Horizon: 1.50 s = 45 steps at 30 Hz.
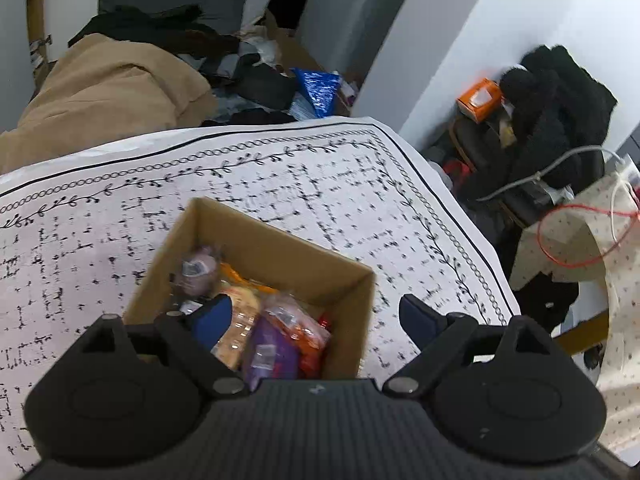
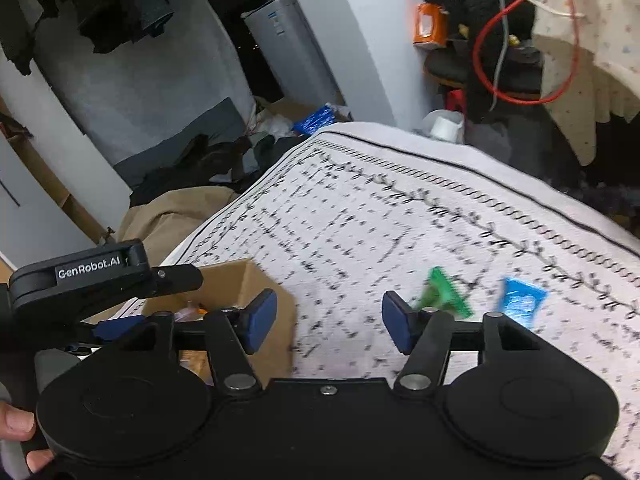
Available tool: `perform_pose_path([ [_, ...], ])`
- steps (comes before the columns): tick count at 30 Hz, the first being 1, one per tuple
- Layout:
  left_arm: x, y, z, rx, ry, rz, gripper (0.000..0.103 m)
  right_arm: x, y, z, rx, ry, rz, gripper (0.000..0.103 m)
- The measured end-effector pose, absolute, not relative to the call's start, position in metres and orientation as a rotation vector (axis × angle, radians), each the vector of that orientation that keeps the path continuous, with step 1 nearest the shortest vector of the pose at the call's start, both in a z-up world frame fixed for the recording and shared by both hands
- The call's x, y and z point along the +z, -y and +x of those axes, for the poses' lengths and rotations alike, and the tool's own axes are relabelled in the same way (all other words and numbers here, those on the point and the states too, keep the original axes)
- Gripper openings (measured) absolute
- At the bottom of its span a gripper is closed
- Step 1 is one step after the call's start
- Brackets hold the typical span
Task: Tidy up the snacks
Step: 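Move both open tools back from the box to the green and blue candies, then grasp the green candy with the left tool while the right tool grasps the blue candy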
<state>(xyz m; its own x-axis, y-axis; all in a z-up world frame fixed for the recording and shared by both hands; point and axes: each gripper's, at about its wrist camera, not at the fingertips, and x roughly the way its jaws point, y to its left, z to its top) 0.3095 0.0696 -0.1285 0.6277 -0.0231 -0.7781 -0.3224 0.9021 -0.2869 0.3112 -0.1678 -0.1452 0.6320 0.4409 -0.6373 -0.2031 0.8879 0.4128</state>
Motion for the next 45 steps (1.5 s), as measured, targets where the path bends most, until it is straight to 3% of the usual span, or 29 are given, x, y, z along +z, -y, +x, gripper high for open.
perform_pose_path([
  [12,-0.13,-0.009,0.313,0.062,-0.877,-0.305,0.09,-0.159,0.231,0.312,0.299,-0.817,0.314,0.067],
  [19,-0.142,0.019,0.317,0.019,-0.882,-0.286,0.091,-0.172,0.264,0.312,0.26,-0.822,0.316,0.081],
  [22,-0.147,0.033,0.318,0.001,-0.886,-0.27,0.096,-0.187,0.274,0.314,0.248,-0.833,0.354,0.082],
  [28,-0.164,0.053,0.321,-0.014,-0.897,-0.248,0.096,-0.212,0.28,0.318,0.239,-0.843,0.381,0.081],
  [38,-0.189,0.073,0.333,-0.006,-0.907,-0.226,0.096,-0.24,0.279,0.336,0.283,-0.869,0.4,0.066],
  [45,-0.2,0.086,0.351,0.005,-0.937,-0.244,0.093,-0.255,0.281,0.347,0.299,-0.884,0.436,0.062],
])
